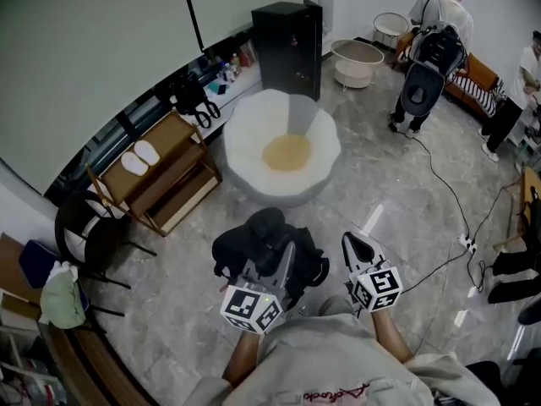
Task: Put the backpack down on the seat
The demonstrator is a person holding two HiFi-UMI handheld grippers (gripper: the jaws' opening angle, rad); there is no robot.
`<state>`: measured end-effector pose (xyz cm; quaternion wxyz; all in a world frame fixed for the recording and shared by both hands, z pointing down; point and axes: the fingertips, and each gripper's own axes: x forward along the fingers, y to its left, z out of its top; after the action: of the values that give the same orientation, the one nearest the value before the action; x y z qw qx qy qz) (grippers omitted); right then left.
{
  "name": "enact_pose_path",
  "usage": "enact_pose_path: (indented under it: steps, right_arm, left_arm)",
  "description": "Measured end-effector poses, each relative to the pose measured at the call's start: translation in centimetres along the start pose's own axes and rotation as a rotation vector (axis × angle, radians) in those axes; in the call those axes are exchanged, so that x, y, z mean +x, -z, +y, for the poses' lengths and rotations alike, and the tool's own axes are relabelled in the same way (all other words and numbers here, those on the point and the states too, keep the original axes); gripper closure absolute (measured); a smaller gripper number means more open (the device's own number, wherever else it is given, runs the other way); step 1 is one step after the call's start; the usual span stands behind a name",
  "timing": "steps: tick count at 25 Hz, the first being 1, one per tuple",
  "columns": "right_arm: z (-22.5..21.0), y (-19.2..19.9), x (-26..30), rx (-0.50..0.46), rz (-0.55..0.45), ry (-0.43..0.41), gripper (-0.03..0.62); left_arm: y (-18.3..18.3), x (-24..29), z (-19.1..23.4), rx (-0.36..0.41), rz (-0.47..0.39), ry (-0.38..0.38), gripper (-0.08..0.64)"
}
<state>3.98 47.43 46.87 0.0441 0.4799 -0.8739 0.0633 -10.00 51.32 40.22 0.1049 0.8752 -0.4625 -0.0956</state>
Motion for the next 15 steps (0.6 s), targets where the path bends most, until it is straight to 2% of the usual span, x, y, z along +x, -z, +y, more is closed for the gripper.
enact_pose_path:
  steps: [5, 15]
  right_arm:
    - [0.5, 2.4, -0.3, 0.033, 0.058, 0.005, 0.565]
    - [0.7, 2.9, 3.2, 0.038, 0.089, -0.017, 0.565]
  left_arm:
    - [0.8, -0.8, 0.7, -0.028, 0.024, -0.007, 0.508]
    - [1.9, 0.0, 3.4, -0.064, 0.058, -0.029, 0.508]
